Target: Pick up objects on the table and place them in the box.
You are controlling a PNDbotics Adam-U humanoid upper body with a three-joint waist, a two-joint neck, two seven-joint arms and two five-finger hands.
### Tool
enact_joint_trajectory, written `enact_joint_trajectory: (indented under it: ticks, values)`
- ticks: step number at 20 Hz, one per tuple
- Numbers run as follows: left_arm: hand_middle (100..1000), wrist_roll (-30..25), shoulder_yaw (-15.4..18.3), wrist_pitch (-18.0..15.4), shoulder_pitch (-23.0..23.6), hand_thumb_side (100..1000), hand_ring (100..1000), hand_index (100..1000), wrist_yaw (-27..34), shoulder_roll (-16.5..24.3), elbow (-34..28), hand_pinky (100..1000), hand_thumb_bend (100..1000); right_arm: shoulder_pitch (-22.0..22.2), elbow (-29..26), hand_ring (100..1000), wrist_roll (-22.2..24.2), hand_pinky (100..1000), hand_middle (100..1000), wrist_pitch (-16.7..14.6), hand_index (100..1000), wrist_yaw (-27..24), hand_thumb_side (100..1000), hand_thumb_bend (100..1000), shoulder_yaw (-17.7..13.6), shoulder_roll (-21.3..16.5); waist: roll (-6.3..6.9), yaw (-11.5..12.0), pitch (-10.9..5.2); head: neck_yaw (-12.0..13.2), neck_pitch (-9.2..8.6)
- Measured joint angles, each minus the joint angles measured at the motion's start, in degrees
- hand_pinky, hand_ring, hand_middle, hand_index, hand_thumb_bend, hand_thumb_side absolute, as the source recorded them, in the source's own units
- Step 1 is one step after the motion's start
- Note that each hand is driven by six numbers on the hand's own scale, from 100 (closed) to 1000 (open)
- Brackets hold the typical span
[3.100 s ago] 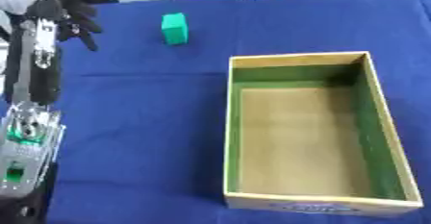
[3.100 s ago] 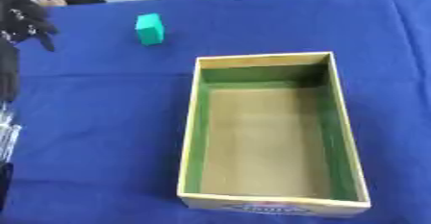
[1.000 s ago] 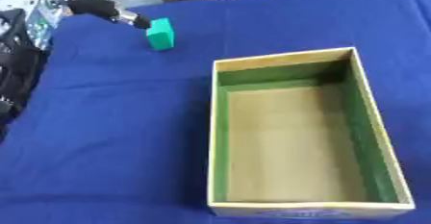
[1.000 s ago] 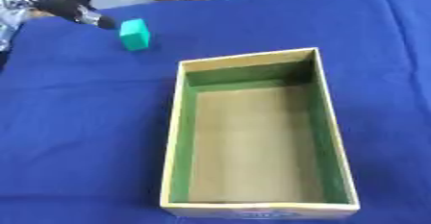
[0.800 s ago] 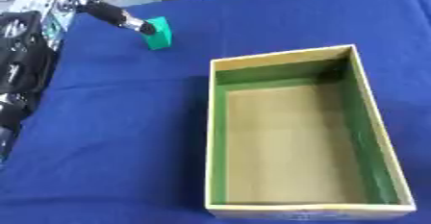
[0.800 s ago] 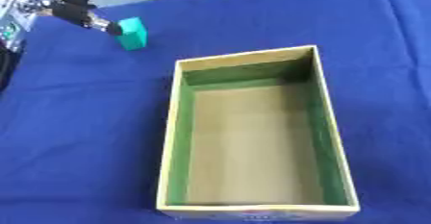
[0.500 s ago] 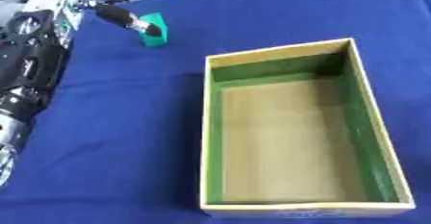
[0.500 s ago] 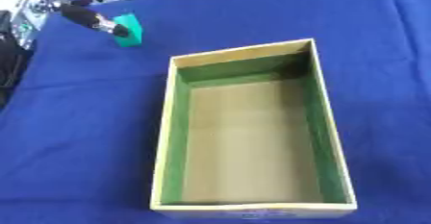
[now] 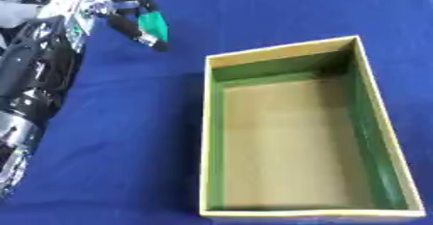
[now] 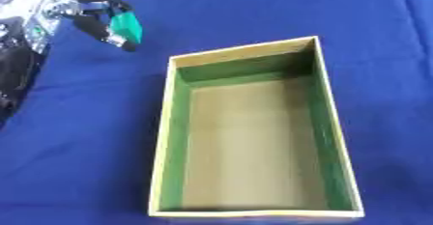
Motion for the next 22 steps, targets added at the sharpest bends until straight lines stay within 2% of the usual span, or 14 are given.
enact_joint_trajectory:
  ticks: [4, 6, 11, 14, 17, 22]
  values:
    - [900, 0.26, 0.39, 0.5, -0.06, 743, 823, 1000, -0.49, 0.0, -0.01, 657, 514, -0.24, 0.0, 817, 0.17, 749, 677, 0.05, 778, -0.02, 891, 100, 0.21, -0.04, 0.3, -0.4, 0.38, 0.31, -0.3]
    - [892, 1.0, 0.58, 0.87, -0.18, 726, 817, 1000, -0.81, 0.0, -0.02, 651, 449, -0.25, 0.0, 817, 0.21, 749, 677, 0.07, 778, -0.02, 891, 100, 0.31, -0.11, 0.32, -0.65, 0.53, 0.46, -0.57]
    - [898, 2.4, 0.89, 1.44, -0.39, 731, 816, 1000, -1.37, 0.03, -0.05, 650, 428, -0.23, 0.0, 819, 0.34, 750, 677, 0.18, 778, -0.02, 889, 100, 0.31, -0.41, 0.5, -0.63, 0.68, 0.49, -0.76]
    - [901, 2.89, 1.09, 1.68, -0.4, 716, 815, 1000, -1.44, 0.07, -0.09, 649, 376, -0.15, 0.0, 820, 0.44, 750, 677, 0.25, 778, -0.02, 889, 100, 0.32, -0.43, 0.63, -0.55, 0.73, 0.45, -0.93]
    - [901, 2.89, 1.3, 1.99, -0.4, 664, 817, 1000, -1.28, 0.33, -0.06, 649, 278, 0.03, 0.0, 820, 0.55, 750, 677, 0.22, 778, -0.02, 889, 100, 0.32, -0.45, 0.69, -0.49, 0.81, 0.41, -0.95]
    - [894, -0.01, 1.66, 2.55, -0.34, 684, 816, 1000, 1.24, 1.03, 0.44, 656, 371, 0.16, 0.0, 821, 0.57, 751, 677, 0.24, 778, -0.02, 888, 100, 0.32, -0.54, 0.96, -0.13, 0.81, 0.2, -0.95]
